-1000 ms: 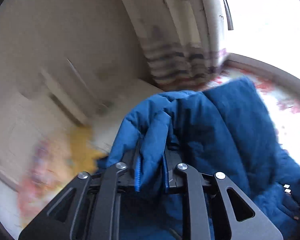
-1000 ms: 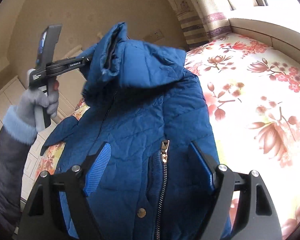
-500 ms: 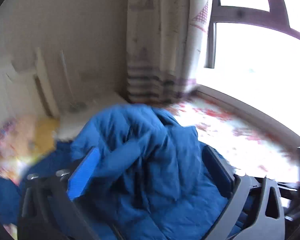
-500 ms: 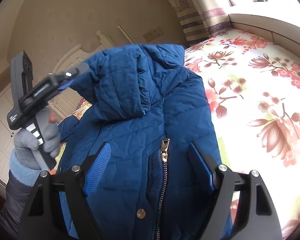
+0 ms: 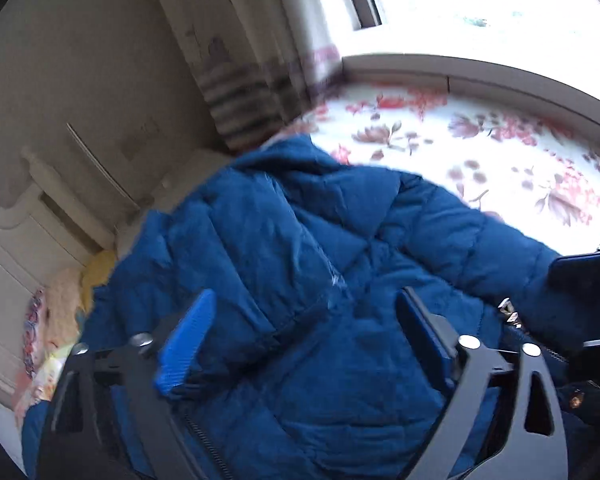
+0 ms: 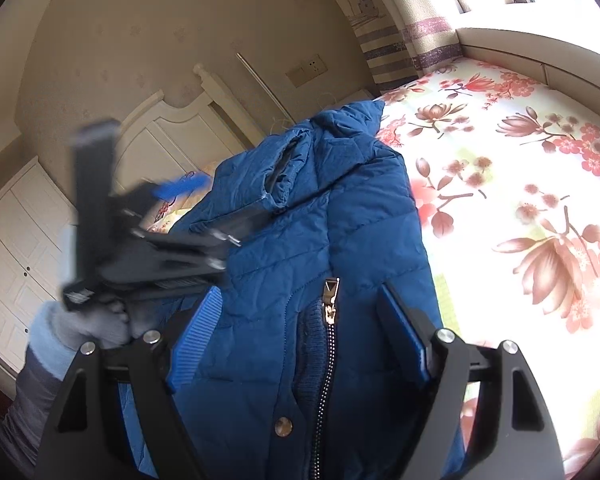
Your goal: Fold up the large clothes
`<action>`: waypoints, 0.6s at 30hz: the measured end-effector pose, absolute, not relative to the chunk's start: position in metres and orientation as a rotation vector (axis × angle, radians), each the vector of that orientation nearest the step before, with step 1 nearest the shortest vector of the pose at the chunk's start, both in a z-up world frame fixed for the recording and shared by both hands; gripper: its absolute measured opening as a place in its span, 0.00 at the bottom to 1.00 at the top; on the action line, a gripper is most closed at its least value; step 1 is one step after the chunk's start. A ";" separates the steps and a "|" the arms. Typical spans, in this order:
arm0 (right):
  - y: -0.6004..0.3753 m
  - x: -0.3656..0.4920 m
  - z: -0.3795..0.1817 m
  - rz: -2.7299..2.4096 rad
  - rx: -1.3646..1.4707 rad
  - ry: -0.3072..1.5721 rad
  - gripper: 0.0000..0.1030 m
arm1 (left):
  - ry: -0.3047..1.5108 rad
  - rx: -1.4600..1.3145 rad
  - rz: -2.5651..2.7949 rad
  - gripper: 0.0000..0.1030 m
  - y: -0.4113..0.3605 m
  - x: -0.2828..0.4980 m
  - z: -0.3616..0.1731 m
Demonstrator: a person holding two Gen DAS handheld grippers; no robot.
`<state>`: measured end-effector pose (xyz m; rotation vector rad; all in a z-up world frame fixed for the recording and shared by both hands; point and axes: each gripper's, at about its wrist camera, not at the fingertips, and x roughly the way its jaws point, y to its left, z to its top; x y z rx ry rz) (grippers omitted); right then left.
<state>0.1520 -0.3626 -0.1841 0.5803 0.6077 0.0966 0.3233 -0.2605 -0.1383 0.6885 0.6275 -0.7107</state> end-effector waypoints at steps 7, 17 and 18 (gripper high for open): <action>-0.362 0.154 -0.185 0.091 0.584 0.615 0.78 | 0.599 0.606 -0.782 0.20 -0.254 0.337 -0.136; -0.365 0.154 -0.185 0.092 0.591 0.617 0.78 | 0.542 -0.555 -0.623 0.18 0.025 0.387 -0.061; -0.364 0.154 -0.185 0.093 0.591 0.619 0.78 | 0.564 -0.628 -0.581 0.18 0.049 0.392 -0.071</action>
